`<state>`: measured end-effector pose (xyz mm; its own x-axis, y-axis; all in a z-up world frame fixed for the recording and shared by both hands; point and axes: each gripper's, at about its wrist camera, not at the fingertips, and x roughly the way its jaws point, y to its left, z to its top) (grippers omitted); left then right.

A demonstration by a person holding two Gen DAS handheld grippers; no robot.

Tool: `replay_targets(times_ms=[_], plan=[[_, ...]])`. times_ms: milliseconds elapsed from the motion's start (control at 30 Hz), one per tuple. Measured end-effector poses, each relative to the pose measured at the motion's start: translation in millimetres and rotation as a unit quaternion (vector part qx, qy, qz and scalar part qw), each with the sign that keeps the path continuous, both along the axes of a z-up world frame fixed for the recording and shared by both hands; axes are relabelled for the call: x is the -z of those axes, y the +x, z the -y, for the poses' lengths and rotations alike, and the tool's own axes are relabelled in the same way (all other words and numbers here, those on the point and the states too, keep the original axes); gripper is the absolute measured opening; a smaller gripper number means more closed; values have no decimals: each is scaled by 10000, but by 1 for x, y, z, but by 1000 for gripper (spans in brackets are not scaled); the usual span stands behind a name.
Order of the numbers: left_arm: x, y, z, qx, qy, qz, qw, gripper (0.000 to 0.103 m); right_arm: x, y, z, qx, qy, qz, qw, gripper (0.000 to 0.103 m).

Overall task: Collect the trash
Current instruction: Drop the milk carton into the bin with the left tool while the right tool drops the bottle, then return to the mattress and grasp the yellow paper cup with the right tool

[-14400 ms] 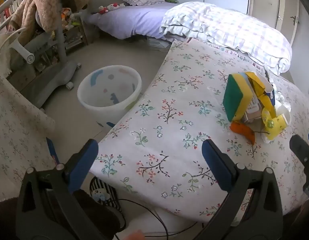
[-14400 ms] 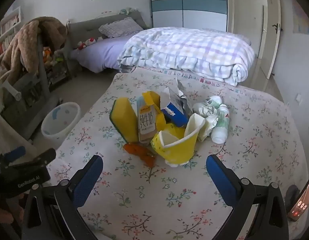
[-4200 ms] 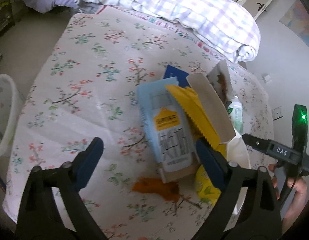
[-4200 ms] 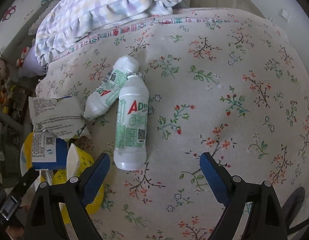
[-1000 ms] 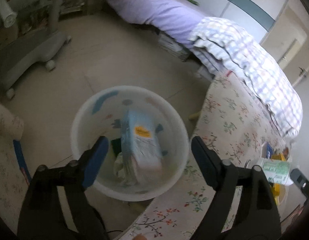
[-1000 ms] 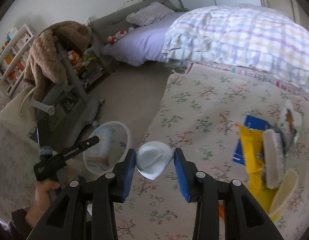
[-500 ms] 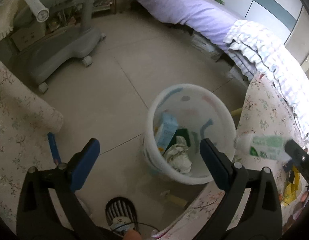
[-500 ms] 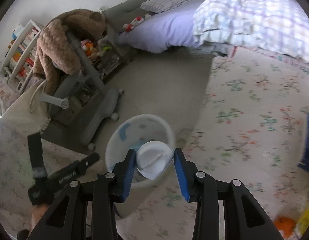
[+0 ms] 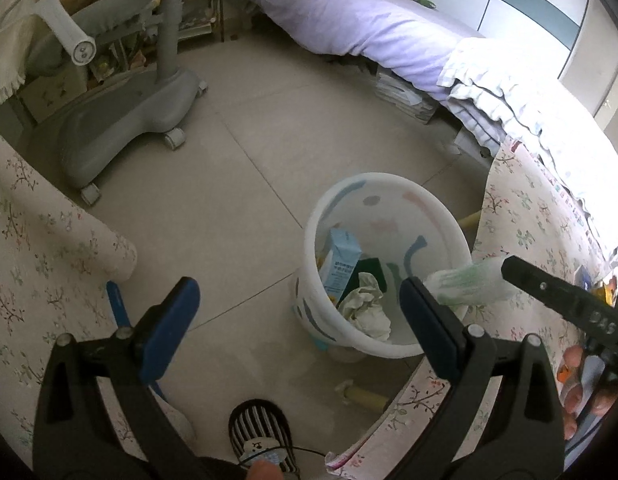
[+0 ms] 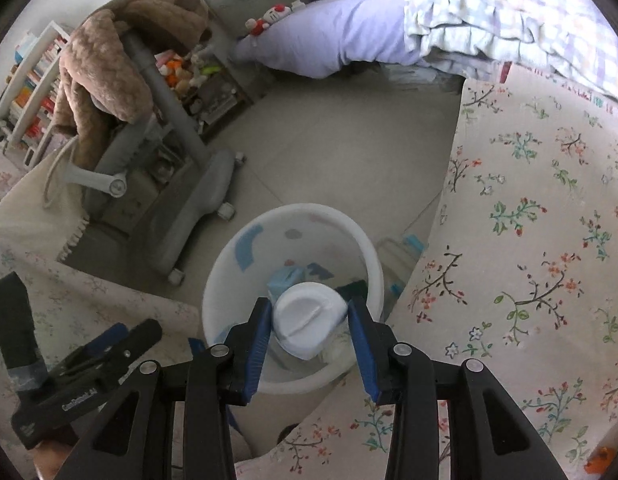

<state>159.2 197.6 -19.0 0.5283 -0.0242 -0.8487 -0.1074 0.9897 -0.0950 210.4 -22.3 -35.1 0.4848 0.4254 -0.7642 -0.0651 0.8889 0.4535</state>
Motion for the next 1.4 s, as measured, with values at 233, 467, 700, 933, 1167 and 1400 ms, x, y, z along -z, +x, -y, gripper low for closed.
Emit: replay_targets(times_ms=[233, 467, 700, 933, 1167, 1400], plan=[[-4, -4, 11, 152, 26, -3, 9999, 100, -21, -13, 14, -4, -353, 221, 9991, 80], [-8, -10, 27, 355, 38, -30, 9994, 100, -51, -40, 50, 158, -887, 373, 9952, 84], [-10, -15, 51, 586, -132, -121, 9981, 100, -81, -80, 107, 499, -1272, 541, 9891, 86], [-12, -19, 89, 907, 35, -109, 9958, 100, -85, -110, 166, 969, -1421, 467, 9840, 86], [-17, -22, 122, 1140, -68, -123, 9934, 100, -78, -135, 224, 1467, -1441, 273, 9782, 86], [-15, -30, 162, 1521, -101, -223, 9881, 100, -53, -156, 264, 1808, -1273, -252, 9749, 86]])
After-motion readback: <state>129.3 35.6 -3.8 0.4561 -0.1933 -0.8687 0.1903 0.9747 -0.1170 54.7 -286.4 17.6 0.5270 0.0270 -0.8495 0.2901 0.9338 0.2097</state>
